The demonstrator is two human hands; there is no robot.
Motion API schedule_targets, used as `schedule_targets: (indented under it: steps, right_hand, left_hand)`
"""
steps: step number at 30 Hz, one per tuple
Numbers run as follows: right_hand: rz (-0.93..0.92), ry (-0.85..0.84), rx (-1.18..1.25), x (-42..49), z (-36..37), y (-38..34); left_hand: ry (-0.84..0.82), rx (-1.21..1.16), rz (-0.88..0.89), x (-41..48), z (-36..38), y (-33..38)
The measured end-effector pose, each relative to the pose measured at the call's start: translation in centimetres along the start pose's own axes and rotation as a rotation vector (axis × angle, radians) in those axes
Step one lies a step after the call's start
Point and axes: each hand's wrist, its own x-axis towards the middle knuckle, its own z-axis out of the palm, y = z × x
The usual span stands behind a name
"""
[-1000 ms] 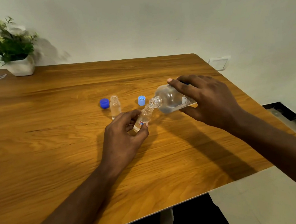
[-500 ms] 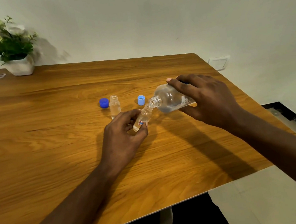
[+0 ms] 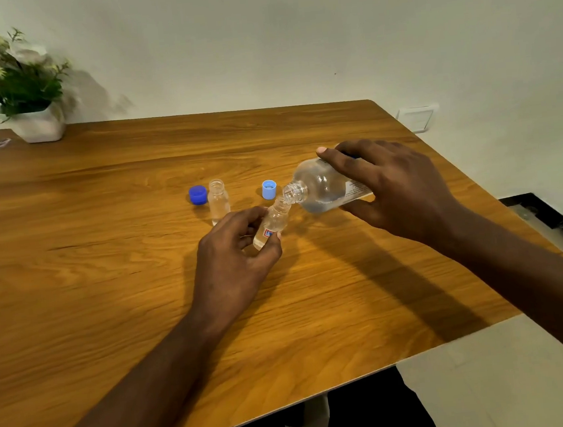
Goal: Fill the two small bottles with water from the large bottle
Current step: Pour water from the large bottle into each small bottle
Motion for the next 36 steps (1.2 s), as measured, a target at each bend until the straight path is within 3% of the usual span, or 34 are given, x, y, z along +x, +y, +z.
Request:
schedule_targets:
  steps: [36]
  right_hand:
    - [-0.003,0.023,0.015,0.32,-0.22,-0.60]
  left_hand:
    - [0.012,-0.050,-0.017,-0.09,-0.01,0.03]
